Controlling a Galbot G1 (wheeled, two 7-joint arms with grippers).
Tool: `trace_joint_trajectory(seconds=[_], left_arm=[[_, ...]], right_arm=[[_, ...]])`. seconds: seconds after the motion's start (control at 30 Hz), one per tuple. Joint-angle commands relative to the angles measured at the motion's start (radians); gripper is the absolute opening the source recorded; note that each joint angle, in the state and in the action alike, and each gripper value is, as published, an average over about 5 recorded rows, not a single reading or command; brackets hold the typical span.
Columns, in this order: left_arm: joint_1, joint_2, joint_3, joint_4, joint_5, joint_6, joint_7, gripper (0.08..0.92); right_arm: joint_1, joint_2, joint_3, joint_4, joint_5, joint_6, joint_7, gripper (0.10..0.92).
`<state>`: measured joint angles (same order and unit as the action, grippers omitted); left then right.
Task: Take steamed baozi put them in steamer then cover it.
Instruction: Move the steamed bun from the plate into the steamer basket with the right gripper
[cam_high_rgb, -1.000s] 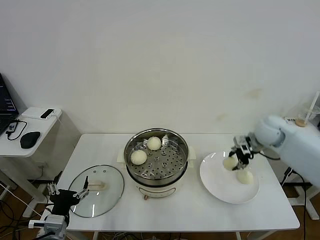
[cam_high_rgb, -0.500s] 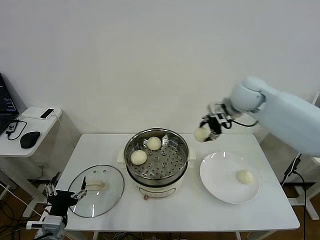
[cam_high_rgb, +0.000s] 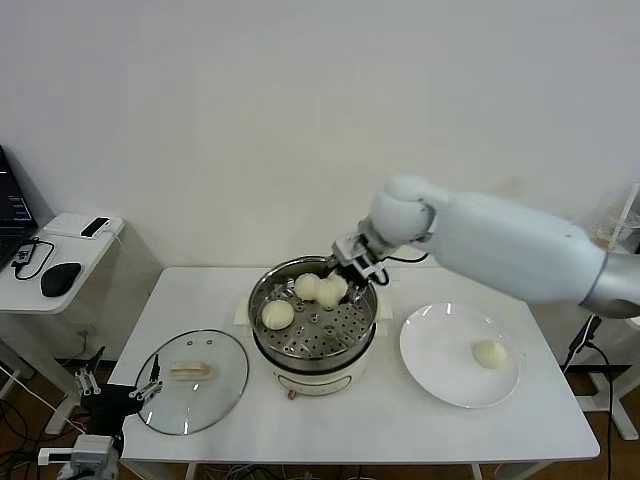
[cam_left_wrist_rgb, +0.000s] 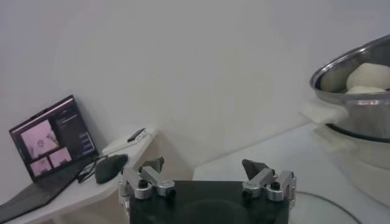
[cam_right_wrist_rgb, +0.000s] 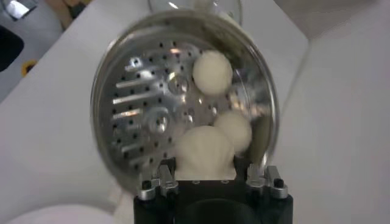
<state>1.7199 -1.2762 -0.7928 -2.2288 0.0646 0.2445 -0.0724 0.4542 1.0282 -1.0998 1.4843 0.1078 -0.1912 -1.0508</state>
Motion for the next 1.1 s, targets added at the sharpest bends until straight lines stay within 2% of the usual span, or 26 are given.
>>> trace_joint_trajectory(seconds=[0.03, 0.27, 0.6, 0.77, 1.0, 1.1], left_arm=[[0.002, -0.001, -0.014, -0.002, -0.002, 0.0, 0.0, 0.823], [0.005, -0.001, -0.023, -0.004, -0.006, -0.001, -0.001, 0.823], [0.004, 0.001, -0.027, -0.002, -0.012, -0.001, 0.0, 0.823], [0.002, 0.0, -0.024, -0.002, -0.012, -0.001, -0.001, 0.823], [0.0, 0.001, -0.024, -0.002, -0.012, 0.0, -0.002, 0.823], [-0.002, 0.002, -0.024, -0.002, -0.012, 0.0, -0.002, 0.823]], right_arm=[[-0.007, 0.099, -0.137, -0.01, -0.058, 0.228, 0.034, 0.602], [-0.008, 0.111, -0.155, -0.015, -0.14, 0.334, 0.022, 0.602], [-0.009, 0.121, -0.159, -0.012, -0.159, 0.401, 0.011, 0.61], [-0.008, 0.122, -0.154, -0.009, -0.15, 0.4, 0.008, 0.66], [0.008, 0.104, -0.138, -0.006, -0.137, 0.39, -0.001, 0.675], [0.022, 0.082, -0.113, -0.008, -0.13, 0.382, -0.011, 0.725]])
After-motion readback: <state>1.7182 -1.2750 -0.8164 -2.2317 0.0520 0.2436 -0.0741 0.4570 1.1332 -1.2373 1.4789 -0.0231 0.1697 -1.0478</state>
